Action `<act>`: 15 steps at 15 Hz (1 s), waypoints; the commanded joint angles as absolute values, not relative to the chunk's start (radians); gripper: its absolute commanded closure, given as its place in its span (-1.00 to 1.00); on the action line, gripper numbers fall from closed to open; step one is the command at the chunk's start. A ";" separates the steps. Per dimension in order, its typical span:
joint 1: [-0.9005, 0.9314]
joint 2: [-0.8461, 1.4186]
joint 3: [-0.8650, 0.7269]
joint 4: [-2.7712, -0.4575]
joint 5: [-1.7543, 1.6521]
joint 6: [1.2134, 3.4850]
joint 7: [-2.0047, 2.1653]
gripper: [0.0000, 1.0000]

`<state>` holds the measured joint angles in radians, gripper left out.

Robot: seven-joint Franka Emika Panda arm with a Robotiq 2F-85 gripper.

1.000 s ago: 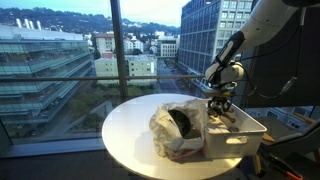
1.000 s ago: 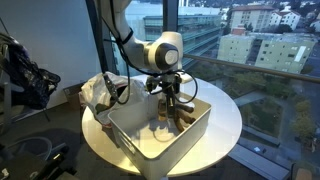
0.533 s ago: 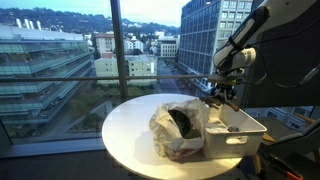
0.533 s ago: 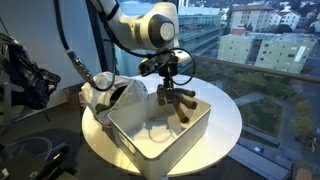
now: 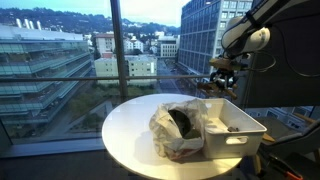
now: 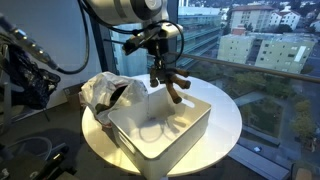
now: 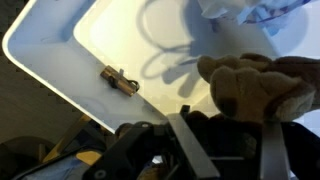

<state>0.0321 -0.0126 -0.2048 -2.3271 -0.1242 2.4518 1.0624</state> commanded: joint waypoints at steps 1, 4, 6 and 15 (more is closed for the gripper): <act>0.003 -0.136 -0.122 -2.421 -0.105 2.514 1.038 0.76; 0.017 -0.180 -0.069 -2.454 -0.023 2.511 0.961 0.75; 0.032 -0.190 -0.037 -2.466 0.052 2.510 0.880 0.75; 0.123 -0.160 0.069 -2.478 0.359 2.580 0.537 0.74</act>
<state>0.0953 -0.1544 0.0526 -2.4641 0.2567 2.5401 0.6594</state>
